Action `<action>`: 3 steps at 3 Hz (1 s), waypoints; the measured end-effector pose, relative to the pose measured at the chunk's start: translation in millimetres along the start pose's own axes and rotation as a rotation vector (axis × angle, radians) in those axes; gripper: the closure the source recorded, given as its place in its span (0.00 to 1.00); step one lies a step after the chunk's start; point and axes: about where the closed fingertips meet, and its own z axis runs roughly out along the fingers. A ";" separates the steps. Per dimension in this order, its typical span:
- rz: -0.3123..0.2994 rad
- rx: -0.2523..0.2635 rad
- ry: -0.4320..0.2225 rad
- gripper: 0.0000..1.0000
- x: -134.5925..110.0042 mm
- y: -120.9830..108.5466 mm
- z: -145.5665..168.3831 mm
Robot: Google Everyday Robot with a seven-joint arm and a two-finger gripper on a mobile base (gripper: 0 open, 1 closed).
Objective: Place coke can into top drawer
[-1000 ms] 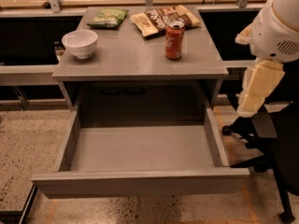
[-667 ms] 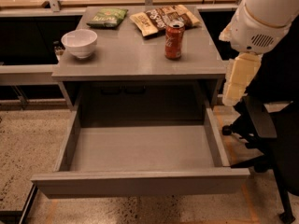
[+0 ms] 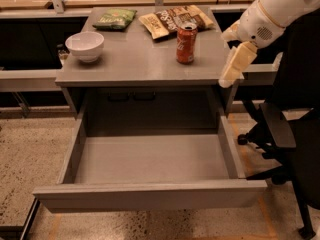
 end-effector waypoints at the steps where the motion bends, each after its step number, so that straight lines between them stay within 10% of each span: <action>1: -0.005 0.010 -0.059 0.00 -13.6 -8.5 -4.6; 3: 0.204 0.077 -0.064 0.00 4.4 -30.8 22.0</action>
Offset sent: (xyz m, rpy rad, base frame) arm 0.0108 -0.0069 -0.0257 0.0661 0.1230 -0.2175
